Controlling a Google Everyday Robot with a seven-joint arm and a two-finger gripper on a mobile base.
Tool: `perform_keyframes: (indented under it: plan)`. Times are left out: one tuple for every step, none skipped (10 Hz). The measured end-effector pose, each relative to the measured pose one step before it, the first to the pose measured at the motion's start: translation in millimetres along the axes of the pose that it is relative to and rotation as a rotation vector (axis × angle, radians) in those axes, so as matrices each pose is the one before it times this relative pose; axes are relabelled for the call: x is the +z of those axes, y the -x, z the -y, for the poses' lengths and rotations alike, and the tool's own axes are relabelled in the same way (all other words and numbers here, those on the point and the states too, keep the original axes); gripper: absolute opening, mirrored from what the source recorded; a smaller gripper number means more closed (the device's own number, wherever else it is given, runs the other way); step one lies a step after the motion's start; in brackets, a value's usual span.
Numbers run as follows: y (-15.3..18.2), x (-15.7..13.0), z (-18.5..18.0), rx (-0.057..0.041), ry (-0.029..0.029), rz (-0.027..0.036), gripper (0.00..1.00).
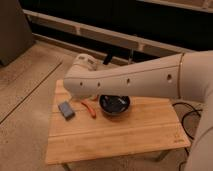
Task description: Push the eraser across the table
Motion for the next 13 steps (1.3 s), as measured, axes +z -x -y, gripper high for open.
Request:
perform_keyframes:
  plan:
    - [-0.02, -0.14, -1.22, -0.00221, 0.00077, -0.00013, 0.65]
    - [0.26, 0.02, 0.75, 0.00023, -0.00198, -0.00024, 0.65]
    - [3.59, -2.1, 14.21, 0.02474, -0.01656, 0.00154, 0.65]
    - [4.16, -2.74, 21.38, 0.02997, -0.02924, 0.00349, 0.65]
    - [5.1, -4.56, 26.69, 0.04207, -0.03521, 0.00735, 0.65]
    - [3.99, -3.84, 21.32, 0.03178, -0.03036, 0.00548, 0.65]
    - [1.77, -0.8, 9.82, 0.0151, -0.01222, 0.00196, 0.65]
    - [5.55, -1.11, 23.49, 0.03605, -0.02523, 0.00751, 0.65]
    - [5.22, 1.69, 13.86, 0.02246, -0.0092, 0.00739, 0.65]
    - [7.28, 2.81, 7.07, 0.02612, 0.01551, 0.01463, 0.65]
    - [5.0, 2.1, 9.67, 0.02877, 0.00406, 0.00829, 0.65]
    - [2.04, 0.38, 4.6, 0.0115, 0.00006, 0.00352, 0.65]
    - [-0.79, 0.0, -4.51, -0.0055, 0.00476, -0.00116, 0.65]
